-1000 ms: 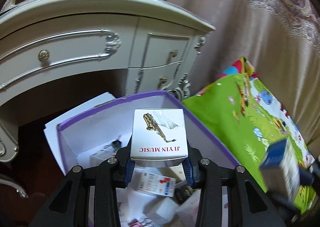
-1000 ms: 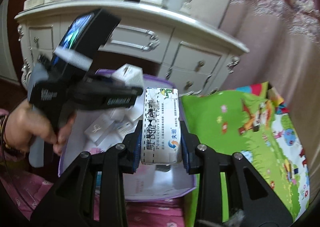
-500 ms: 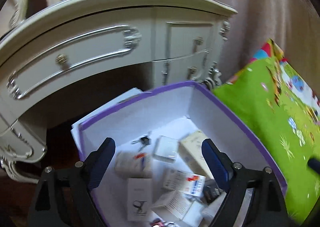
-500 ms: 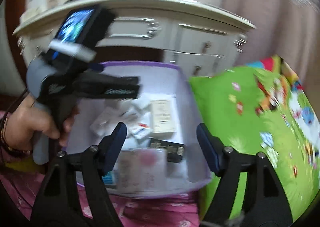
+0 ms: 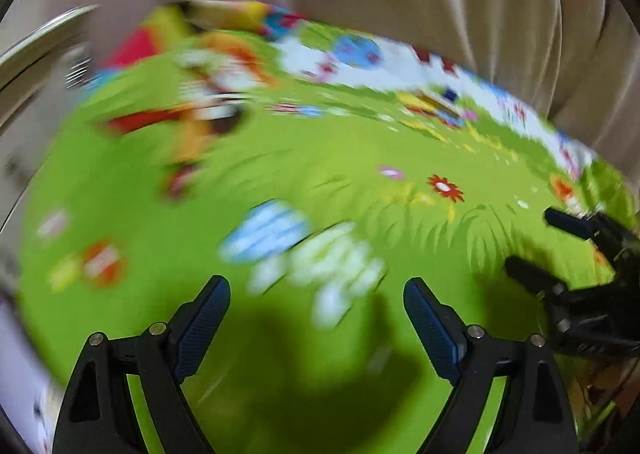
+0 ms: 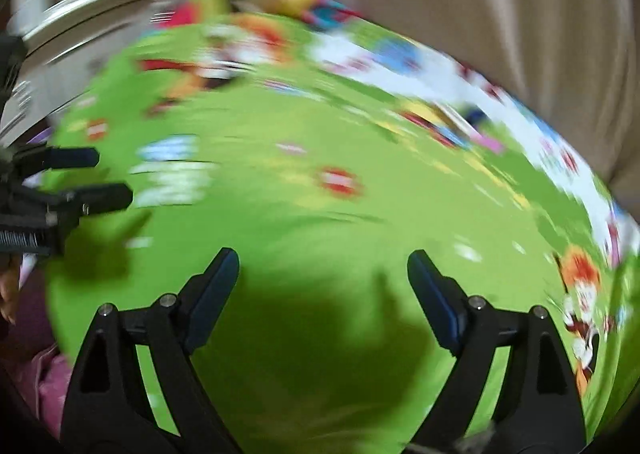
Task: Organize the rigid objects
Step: 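Move both open tools back over the mat, then grasp the dark blue block with the right tool while the left tool grasps the white dental box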
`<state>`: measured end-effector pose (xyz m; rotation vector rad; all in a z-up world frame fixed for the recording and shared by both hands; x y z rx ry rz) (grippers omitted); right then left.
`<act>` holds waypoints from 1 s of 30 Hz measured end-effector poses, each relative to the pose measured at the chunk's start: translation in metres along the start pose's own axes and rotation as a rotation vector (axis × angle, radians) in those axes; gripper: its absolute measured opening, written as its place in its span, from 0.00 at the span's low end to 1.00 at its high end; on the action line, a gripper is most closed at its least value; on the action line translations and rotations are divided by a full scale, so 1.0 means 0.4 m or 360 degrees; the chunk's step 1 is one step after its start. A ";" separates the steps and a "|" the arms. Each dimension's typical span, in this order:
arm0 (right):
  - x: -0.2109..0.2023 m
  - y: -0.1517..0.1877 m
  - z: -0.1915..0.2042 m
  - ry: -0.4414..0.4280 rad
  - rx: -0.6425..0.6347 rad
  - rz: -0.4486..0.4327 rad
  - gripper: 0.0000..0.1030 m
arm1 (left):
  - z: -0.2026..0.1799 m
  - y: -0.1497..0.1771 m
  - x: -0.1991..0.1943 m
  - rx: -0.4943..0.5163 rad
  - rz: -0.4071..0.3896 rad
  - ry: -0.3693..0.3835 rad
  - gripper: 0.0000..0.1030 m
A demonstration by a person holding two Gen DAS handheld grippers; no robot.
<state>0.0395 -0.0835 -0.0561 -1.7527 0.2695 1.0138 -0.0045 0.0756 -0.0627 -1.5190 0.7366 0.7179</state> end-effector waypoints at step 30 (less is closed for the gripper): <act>0.467 -0.350 -0.561 0.0389 0.0785 0.0240 0.30 | -0.109 -0.138 0.184 0.0090 0.0049 -0.0087 1.00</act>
Point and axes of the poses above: each gripper's, at about its wrist camera, not at the fingertips, and x roughly the way its jaws point, z to its left, y to its underside, the point moved 9 cm from there along x, roughly the way its jaws point, and after that the axes turned 1 degree about z, right-handed, at the moved point
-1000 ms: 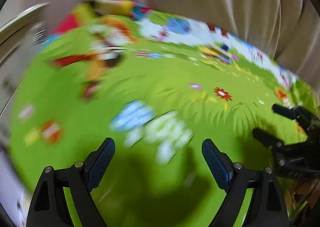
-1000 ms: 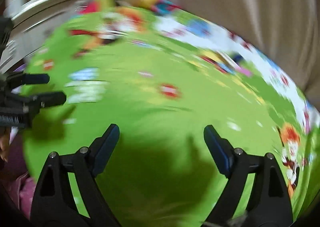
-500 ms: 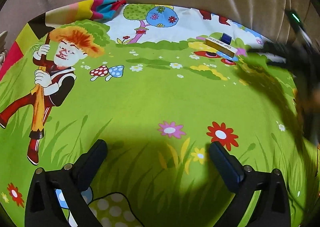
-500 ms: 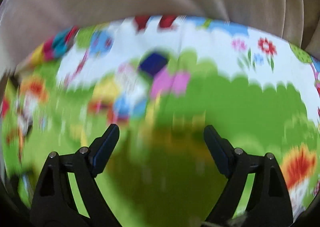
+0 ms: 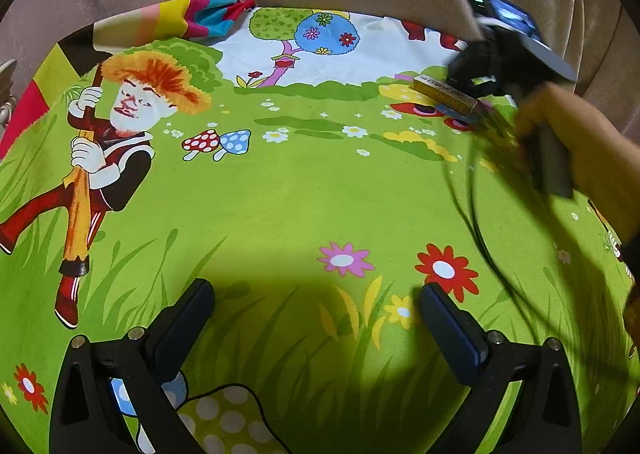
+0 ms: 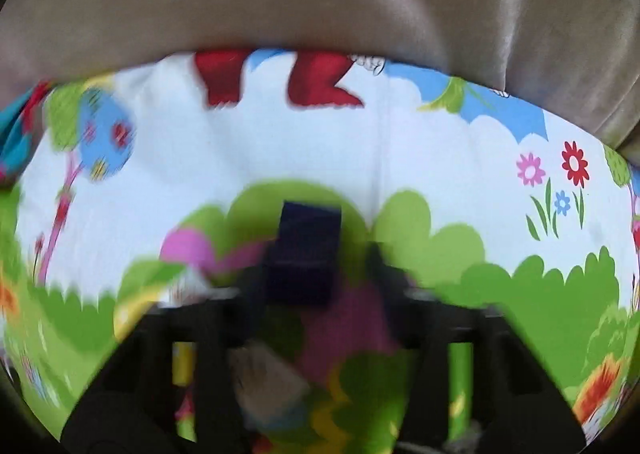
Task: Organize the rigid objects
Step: 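Grasp the dark blue block with the right tool while the left tool grasps the white dental box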
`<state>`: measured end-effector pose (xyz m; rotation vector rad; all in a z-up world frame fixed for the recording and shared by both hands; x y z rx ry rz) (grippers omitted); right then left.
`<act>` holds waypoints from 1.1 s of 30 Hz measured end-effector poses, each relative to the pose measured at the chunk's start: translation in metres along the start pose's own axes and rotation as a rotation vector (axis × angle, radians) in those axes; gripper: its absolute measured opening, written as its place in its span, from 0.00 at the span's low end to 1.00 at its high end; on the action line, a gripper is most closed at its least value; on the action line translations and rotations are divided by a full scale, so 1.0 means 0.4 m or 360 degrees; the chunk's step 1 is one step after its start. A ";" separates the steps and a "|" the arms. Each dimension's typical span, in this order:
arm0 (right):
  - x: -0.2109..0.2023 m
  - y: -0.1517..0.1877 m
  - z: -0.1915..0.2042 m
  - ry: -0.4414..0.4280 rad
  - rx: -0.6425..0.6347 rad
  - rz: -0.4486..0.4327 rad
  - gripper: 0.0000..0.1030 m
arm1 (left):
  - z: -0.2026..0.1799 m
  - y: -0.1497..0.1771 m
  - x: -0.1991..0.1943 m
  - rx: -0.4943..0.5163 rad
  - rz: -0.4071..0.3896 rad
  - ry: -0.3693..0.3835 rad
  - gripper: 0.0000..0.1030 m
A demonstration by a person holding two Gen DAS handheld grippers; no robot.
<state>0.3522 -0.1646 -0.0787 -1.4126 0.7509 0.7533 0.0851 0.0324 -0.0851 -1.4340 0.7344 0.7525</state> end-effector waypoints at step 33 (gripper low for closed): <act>-0.228 0.333 -0.312 -0.0303 -0.0356 -0.0089 0.31 | -0.384 -0.410 0.267 -0.0011 -0.0025 -0.0094 0.31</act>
Point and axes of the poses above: each gripper's, at about its wrist camera, not at the fingertips, and x roughly the way its jaws point, z to its left, y to its underside, the point moved 9 cm from there along x, roughly the way its jaws point, and after that the axes turned 1 degree about z, right-handed, at the moved point
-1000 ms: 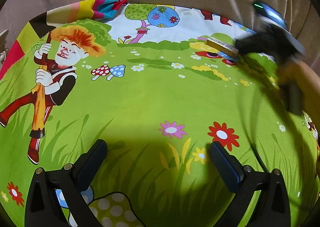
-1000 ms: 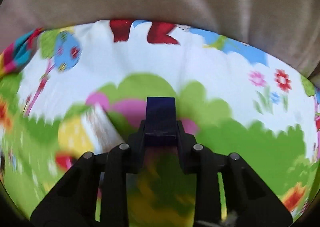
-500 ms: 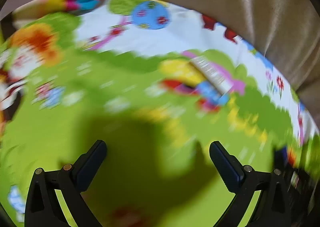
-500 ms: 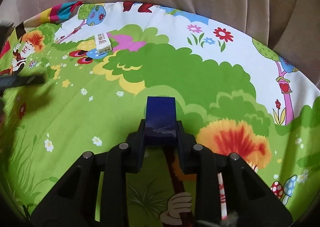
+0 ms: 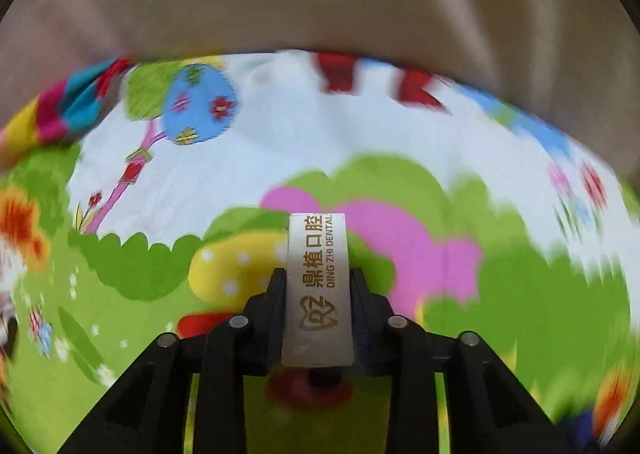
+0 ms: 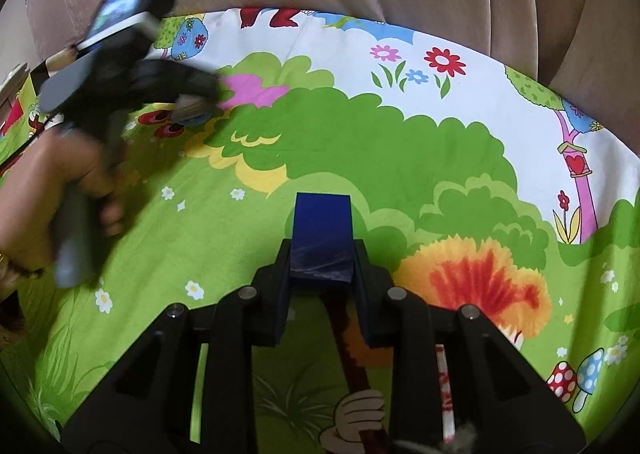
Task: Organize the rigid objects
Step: 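Grasp the dark blue block with the right tool while the left tool grasps the white dental box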
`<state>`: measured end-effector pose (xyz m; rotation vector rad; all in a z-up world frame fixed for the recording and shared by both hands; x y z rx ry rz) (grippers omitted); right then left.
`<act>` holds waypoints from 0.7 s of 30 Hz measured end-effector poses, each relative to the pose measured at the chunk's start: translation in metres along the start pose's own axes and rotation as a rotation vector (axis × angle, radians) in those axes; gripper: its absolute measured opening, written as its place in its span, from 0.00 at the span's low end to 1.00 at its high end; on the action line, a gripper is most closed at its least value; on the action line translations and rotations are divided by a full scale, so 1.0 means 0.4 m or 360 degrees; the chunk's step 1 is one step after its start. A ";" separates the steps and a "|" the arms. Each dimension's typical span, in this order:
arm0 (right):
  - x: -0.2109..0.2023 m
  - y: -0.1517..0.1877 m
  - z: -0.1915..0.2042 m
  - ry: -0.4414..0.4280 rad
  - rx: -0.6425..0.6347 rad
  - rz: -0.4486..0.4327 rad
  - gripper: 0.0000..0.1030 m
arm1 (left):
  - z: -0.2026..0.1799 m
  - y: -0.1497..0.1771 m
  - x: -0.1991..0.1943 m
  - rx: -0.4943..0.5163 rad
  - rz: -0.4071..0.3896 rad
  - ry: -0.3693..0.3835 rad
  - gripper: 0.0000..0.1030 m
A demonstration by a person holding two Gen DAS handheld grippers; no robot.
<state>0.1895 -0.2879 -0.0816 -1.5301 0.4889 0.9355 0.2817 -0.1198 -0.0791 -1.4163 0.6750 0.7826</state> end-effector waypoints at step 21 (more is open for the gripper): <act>0.004 -0.002 0.007 0.0007 -0.0026 0.0002 0.35 | 0.183 0.230 -0.179 0.0182 -0.0031 0.0193 0.48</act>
Point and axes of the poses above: each gripper's, at about its wrist camera, not at the fingertips, and x roughly the way its jaws point, z to its left, y to its underside, the point moved 9 cm from there along x, roughly the way its jaws point, and after that the axes turned 1 degree about z, right-handed, at the moved point
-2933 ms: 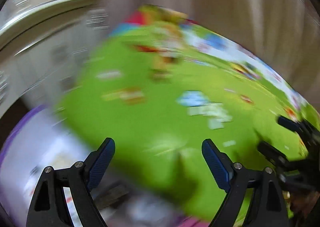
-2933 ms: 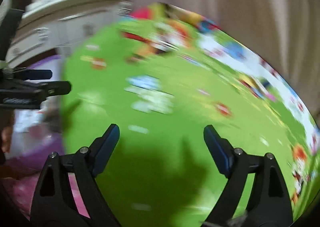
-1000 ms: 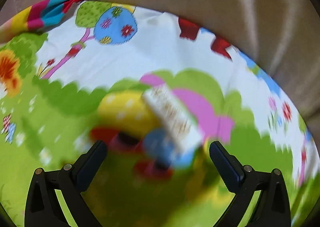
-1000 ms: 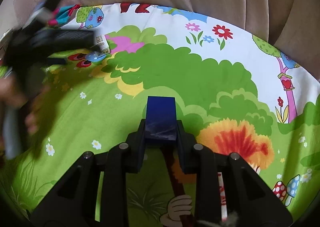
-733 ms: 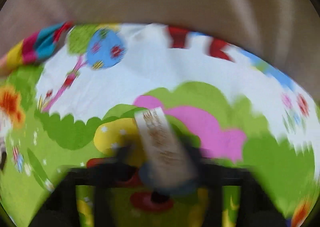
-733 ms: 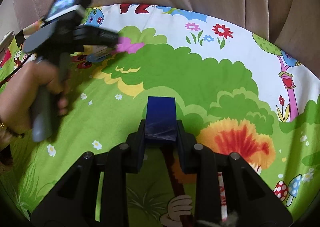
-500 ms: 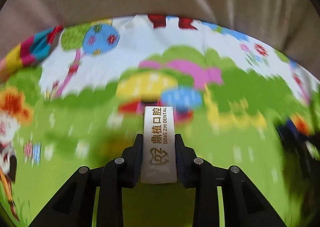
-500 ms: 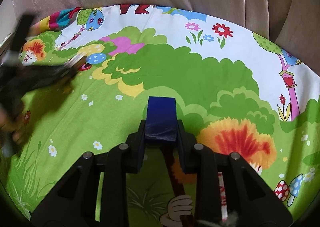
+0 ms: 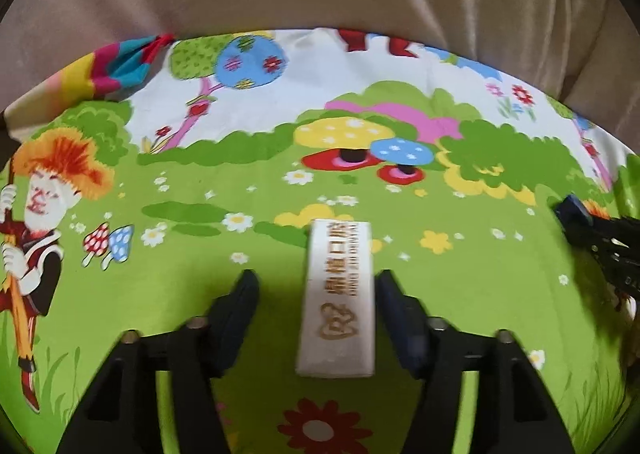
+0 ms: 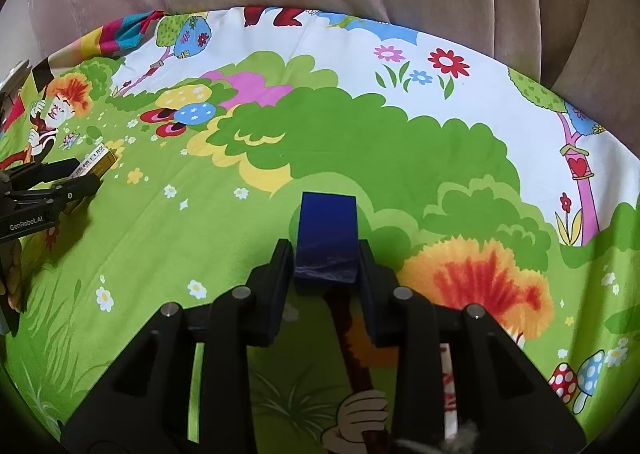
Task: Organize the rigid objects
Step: 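Grasp the dark blue block with the right tool while the left tool grasps the white dental box, then lift and carry the blue block and dental box over the storage box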
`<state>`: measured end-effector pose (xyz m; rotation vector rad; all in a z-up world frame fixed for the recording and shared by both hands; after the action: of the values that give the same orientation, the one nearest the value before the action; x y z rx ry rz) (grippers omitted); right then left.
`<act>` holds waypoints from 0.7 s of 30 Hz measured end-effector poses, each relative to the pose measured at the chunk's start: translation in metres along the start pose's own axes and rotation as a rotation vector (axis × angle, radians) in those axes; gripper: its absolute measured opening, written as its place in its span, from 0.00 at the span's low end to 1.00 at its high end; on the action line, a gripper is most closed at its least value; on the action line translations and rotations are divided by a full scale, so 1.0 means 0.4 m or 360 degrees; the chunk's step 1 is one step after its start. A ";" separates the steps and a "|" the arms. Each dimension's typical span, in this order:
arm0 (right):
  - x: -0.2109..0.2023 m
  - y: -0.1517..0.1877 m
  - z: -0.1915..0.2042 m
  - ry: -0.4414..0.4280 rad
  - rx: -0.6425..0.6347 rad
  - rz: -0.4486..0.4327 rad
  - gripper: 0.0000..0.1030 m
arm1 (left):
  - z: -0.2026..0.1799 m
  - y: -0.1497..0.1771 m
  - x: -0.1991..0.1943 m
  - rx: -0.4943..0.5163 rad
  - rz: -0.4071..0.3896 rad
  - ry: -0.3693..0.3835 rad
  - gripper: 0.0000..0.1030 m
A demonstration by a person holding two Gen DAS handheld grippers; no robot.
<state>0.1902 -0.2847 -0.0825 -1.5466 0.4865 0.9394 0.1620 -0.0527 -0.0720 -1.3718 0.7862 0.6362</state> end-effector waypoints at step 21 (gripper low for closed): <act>-0.018 0.015 0.003 0.0112 0.0005 0.0032 0.30 | -0.024 0.048 -0.037 -0.0002 0.0023 0.0041 0.30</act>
<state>0.1810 -0.2861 -0.0805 -1.5788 0.5545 0.9016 0.1369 -0.0594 -0.0719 -1.3787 0.8169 0.6313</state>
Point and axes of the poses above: each gripper's, at about its wrist camera, not at the fingertips, and x roughly the way its jaws point, z to its left, y to its underside, the point moved 9 cm from there along x, roughly the way its jaws point, and after that the axes turned 1 degree about z, right-handed, at the moved point
